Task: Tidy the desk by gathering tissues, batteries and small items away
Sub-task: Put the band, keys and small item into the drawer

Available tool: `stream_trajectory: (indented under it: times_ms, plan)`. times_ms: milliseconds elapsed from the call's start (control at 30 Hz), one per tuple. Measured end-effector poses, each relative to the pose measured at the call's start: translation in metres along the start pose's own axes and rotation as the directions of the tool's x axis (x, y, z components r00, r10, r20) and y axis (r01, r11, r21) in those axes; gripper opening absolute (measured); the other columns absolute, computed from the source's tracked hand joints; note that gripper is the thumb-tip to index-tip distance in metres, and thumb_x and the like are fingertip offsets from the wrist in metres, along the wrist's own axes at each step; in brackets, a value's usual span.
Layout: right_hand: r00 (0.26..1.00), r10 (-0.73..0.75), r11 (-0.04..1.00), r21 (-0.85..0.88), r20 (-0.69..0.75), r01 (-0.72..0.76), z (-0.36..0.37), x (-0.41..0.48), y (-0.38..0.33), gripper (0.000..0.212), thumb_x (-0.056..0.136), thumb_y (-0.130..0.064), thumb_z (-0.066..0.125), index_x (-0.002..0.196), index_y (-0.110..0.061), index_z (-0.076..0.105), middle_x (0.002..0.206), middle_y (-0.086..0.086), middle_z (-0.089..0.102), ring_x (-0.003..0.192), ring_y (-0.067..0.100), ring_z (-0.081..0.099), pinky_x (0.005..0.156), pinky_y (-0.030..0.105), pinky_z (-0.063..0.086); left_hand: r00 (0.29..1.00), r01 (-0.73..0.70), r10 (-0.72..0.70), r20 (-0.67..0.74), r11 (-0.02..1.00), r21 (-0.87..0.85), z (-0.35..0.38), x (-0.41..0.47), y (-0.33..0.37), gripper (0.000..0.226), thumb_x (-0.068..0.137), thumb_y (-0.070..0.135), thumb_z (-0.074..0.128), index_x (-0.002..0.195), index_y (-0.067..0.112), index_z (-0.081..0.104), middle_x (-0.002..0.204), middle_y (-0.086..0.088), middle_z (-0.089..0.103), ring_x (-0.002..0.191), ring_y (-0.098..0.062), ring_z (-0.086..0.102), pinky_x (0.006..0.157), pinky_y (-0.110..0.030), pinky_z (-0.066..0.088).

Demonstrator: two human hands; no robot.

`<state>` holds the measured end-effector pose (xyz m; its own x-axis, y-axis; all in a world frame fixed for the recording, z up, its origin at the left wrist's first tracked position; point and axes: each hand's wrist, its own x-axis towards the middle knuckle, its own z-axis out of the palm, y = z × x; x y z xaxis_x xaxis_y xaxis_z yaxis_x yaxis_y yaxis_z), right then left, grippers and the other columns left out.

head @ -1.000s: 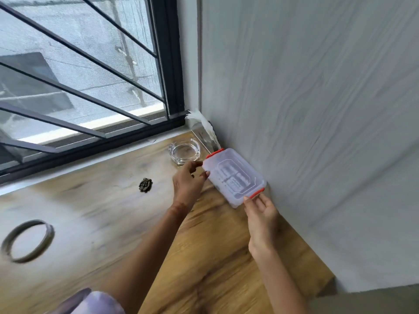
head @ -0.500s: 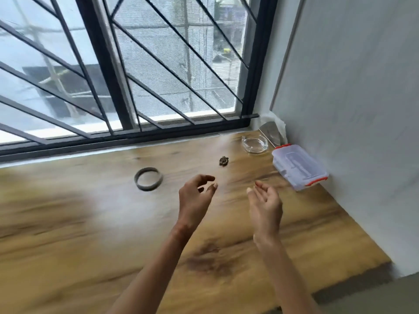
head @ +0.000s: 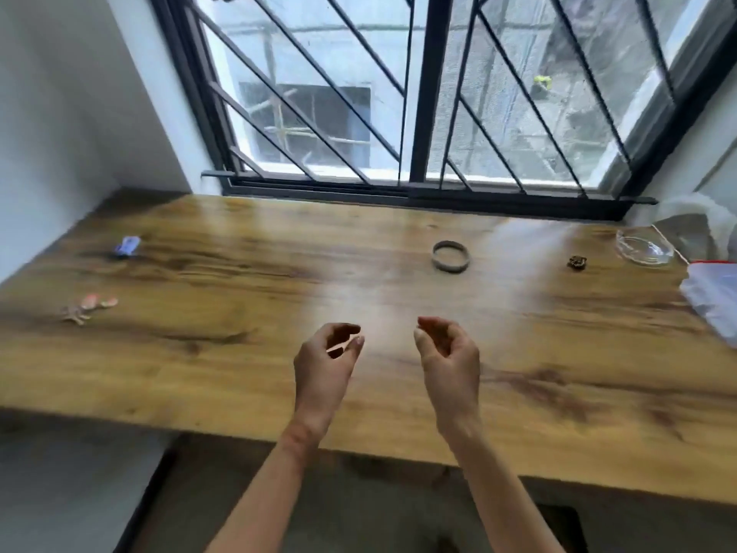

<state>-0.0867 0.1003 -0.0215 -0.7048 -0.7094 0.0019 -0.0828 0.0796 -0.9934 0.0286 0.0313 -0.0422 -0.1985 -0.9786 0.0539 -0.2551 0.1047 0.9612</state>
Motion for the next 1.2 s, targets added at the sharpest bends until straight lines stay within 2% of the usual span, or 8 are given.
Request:
stream_trajectory:
  times_ms: [300,367,433,533,667,867,1033,1200]
  plan:
    - [0.846,0.405,0.876,0.119,0.346,-0.468,0.070,-0.085,0.031,0.012,0.091,-0.011,0.054,0.095,-0.013,0.065,0.098,0.007,0.070,0.094,0.017,0.066,0.087,0.030,0.052,0.917,0.283,-0.331,-0.224,0.933,-0.224,-0.091,-0.052,-0.073,0.009,0.088,0.022,0.061,0.082,0.019,0.066,0.082,-0.002,0.069,0.081,-0.014,0.064,0.078,-0.027,0.050]
    - [0.702,0.579,0.674,0.242,0.414,-0.698,0.083,-0.101,0.050,0.017,0.094,-0.008,0.047,0.099,-0.003,0.062,0.101,0.016,0.069,0.094,0.024,0.066,0.085,0.034,0.054,0.847,0.367,-0.462,-0.262,0.866,-0.340,-0.101,-0.058,-0.099,0.018,0.090,0.023,0.058,0.076,0.015,0.066,0.077,-0.004,0.068,0.076,-0.017,0.062,0.075,-0.029,0.049]
    - [0.506,0.703,0.340,0.389,0.499,-0.856,0.097,-0.113,0.076,0.025,0.095,-0.007,0.039,0.108,0.006,0.056,0.110,0.025,0.062,0.096,0.034,0.063,0.083,0.041,0.053,0.740,0.459,-0.625,-0.248,0.739,-0.492,-0.109,-0.061,-0.127,0.021,0.093,0.025,0.054,0.080,0.012,0.066,0.085,-0.008,0.066,0.078,-0.019,0.061,0.073,-0.029,0.047]
    - [0.368,0.786,0.031,0.563,0.496,-0.826,0.115,-0.122,0.118,0.035,0.094,-0.010,0.030,0.113,0.011,0.049,0.128,0.031,0.049,0.117,0.042,0.048,0.102,0.048,0.036,0.626,0.481,-0.776,-0.078,0.463,-0.744,-0.115,-0.061,-0.159,0.026,0.097,0.028,0.042,0.093,0.011,0.061,0.112,-0.012,0.059,0.081,-0.017,0.064,0.074,-0.027,0.047]
    - [0.308,0.881,-0.031,0.693,0.360,-0.720,0.144,-0.120,0.162,0.047,0.098,-0.021,0.026,0.132,0.008,0.041,0.140,0.027,0.039,0.131,0.039,0.037,0.110,0.044,0.029,0.536,0.492,-0.835,0.124,0.190,-0.849,-0.120,-0.051,-0.191,0.060,0.097,0.047,0.028,0.137,0.003,0.037,0.146,-0.016,0.036,0.136,-0.031,0.032,0.111,-0.039,0.025]
    - [0.339,0.877,-0.076,0.796,0.339,-0.600,0.171,-0.113,0.189,0.056,0.096,-0.034,0.022,0.138,-0.001,0.036,0.146,0.019,0.034,0.137,0.034,0.029,0.113,0.043,0.022,0.566,0.419,-0.791,0.231,0.036,-0.907,-0.121,-0.032,-0.219,0.083,0.089,0.067,0.019,0.141,0.003,0.031,0.145,-0.018,0.038,0.135,-0.028,0.035,0.115,-0.037,0.013]
    - [0.360,0.875,-0.101,0.848,0.325,-0.520,0.184,-0.108,0.198,0.055,0.095,-0.032,0.022,0.141,-0.004,0.031,0.148,0.017,0.031,0.138,0.031,0.028,0.116,0.039,0.017,0.613,0.266,-0.735,0.288,-0.151,-0.952,-0.129,-0.022,-0.231,0.091,0.080,0.074,0.038,0.136,0.002,0.040,0.127,-0.021,0.052,0.116,-0.033,0.050,0.106,-0.044,0.034]
    - [0.369,0.875,-0.069,0.835,0.314,-0.546,0.180,-0.117,0.203,0.056,0.094,-0.031,0.023,0.142,-0.001,0.028,0.150,0.018,0.026,0.139,0.032,0.025,0.115,0.037,0.019,0.622,0.274,-0.722,0.303,-0.162,-0.948,-0.132,-0.033,-0.240,0.098,0.080,0.076,0.034,0.140,-0.002,0.030,0.141,-0.024,0.039,0.129,-0.036,0.040,0.110,-0.046,0.029]
